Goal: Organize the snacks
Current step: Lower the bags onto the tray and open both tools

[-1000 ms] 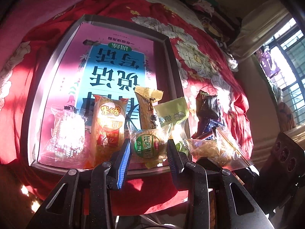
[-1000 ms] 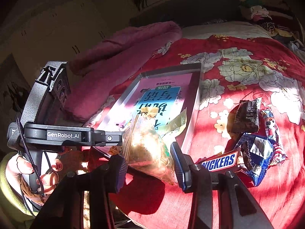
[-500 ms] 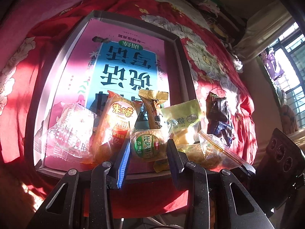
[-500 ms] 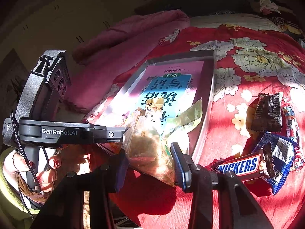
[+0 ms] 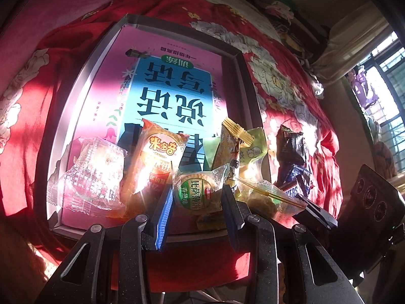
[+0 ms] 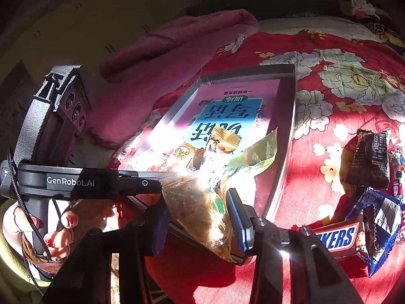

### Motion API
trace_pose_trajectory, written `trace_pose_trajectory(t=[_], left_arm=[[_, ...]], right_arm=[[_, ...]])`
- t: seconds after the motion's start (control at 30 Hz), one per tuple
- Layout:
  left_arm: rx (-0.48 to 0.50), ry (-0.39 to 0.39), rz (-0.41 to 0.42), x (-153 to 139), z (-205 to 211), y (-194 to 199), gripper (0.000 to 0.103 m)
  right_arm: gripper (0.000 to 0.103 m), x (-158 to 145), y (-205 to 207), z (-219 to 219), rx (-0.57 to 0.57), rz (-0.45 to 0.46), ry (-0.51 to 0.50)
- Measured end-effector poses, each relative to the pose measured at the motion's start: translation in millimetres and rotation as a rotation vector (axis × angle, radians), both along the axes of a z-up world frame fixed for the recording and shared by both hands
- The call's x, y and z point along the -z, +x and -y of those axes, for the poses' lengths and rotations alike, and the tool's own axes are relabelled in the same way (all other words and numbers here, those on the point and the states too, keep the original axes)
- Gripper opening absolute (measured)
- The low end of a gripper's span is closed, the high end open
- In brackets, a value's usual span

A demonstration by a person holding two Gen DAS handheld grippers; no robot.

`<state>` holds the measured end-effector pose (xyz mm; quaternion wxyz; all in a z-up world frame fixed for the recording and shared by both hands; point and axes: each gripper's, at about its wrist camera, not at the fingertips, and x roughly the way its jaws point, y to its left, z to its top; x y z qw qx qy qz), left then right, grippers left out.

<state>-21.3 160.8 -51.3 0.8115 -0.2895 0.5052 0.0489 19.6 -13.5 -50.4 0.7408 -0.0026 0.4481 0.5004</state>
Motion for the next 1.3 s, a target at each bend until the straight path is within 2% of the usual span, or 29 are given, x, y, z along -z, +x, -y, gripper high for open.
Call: trace_pose_trajectory(t=[0.6, 0.83, 1.3], left_arm=[[-0.002, 0.015, -0.004, -1, 3, 1, 0.04], [-0.003, 0.02, -0.001, -3, 3, 1, 0.04], [-0.004, 0.048, 0.042, -17, 6, -2, 0.047]], right_arm=[[0.047, -10, 6, 23, 0.079, 0.011, 0.021], [0.052, -18, 6, 31, 0.118, 0.055, 0.016], [0.053, -25, 5, 40, 0.151, 0.1, 0.011]])
